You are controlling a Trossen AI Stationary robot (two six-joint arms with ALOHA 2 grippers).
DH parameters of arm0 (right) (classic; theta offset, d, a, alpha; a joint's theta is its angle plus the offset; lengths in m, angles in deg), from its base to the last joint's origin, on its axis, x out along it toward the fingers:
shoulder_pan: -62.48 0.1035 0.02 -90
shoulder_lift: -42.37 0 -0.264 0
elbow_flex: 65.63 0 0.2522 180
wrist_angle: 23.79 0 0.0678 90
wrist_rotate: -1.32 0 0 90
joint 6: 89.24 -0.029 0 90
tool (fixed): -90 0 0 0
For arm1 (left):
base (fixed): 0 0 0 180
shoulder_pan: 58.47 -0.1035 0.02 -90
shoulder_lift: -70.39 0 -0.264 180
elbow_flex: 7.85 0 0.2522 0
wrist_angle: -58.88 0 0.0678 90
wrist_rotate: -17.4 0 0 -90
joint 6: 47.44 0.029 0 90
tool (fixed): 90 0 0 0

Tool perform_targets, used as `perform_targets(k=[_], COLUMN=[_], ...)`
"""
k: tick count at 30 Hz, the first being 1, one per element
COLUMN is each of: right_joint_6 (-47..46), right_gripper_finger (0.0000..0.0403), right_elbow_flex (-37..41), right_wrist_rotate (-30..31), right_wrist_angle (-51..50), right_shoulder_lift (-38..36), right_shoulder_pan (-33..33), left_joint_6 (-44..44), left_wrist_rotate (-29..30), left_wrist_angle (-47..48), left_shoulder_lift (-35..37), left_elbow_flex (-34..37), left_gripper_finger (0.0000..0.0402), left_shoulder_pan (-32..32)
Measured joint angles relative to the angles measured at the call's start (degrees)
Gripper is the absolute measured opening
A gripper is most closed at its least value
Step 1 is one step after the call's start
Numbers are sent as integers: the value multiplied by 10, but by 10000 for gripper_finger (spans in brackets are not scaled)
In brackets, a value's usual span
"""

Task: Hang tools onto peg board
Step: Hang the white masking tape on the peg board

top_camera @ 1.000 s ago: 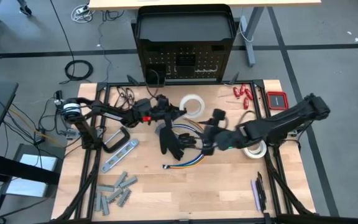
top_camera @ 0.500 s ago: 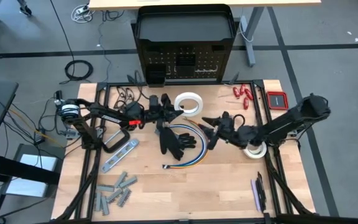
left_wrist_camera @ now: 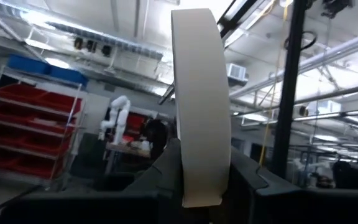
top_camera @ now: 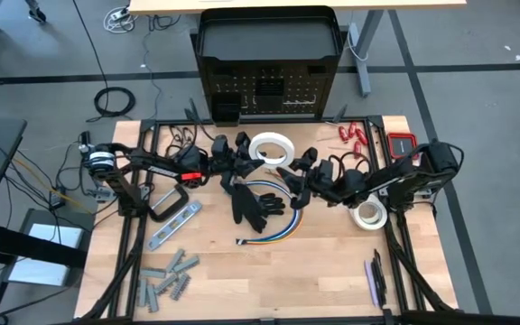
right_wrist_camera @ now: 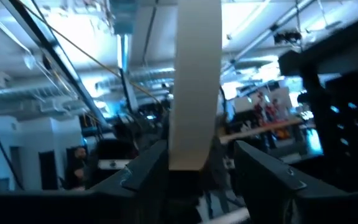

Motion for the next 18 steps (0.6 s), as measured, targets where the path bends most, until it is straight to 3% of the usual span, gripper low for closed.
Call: perform_targets(k=[7, 14, 18], right_joint_6=[-5, -28, -30], right_gripper_finger=[163, 93, 88], right_elbow_flex=[-24, -25, -25], right_wrist_rotate=[-40, -39, -39], right_wrist_angle=[-13, -21, -22], right_shoulder_lift=[-2, -2, -2], right_shoulder_pan=[-3, -4, -4], left_joint_6=[-2, -2, 1], left_wrist_rotate=[-1, -3, -16], left_wrist_angle=[1, 0, 1], left_shoulder_lift=[0, 0, 0], left_elbow_flex=[0, 0, 0], left_gripper_finger=[75, 75, 87], left_shoulder_pan=[3, 4, 3])
